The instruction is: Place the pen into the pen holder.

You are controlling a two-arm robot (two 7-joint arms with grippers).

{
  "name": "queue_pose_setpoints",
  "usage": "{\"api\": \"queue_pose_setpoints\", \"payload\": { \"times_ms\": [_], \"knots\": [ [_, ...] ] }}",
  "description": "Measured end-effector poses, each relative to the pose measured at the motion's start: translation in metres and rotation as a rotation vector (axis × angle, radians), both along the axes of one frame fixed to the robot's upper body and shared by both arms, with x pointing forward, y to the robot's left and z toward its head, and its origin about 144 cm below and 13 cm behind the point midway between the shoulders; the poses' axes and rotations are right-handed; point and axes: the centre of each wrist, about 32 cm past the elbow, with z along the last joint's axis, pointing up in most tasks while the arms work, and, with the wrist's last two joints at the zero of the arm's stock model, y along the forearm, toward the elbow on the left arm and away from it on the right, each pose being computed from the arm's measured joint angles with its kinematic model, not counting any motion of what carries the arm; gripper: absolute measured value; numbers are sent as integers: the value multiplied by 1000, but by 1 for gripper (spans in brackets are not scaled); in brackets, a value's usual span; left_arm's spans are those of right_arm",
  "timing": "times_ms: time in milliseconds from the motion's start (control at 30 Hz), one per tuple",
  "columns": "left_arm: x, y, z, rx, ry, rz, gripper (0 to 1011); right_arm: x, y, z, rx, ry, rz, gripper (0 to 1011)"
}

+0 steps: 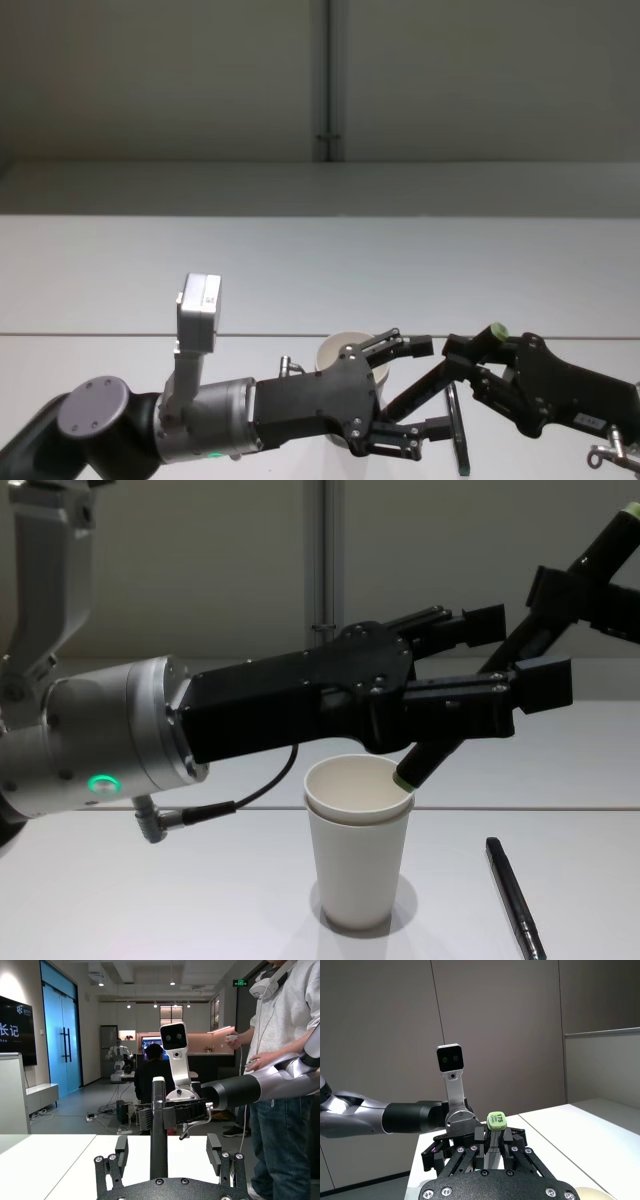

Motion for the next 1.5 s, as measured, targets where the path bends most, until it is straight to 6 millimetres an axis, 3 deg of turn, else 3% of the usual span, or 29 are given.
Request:
{"api": "queue_pose_setpoints", "payload": {
  "times_ms": [300, 967, 1500],
  "knots": [
    [0, 0, 0, 0, 0, 0, 1001, 1, 2, 0, -2, -3, 7, 203],
    [0, 0, 0, 0, 0, 0, 1001, 7, -21, 1, -38, -28, -98, 203],
    [0, 0, 0, 0, 0, 0, 1001, 22, -10, 5, -108, -56, -192, 203]
  ]
}}
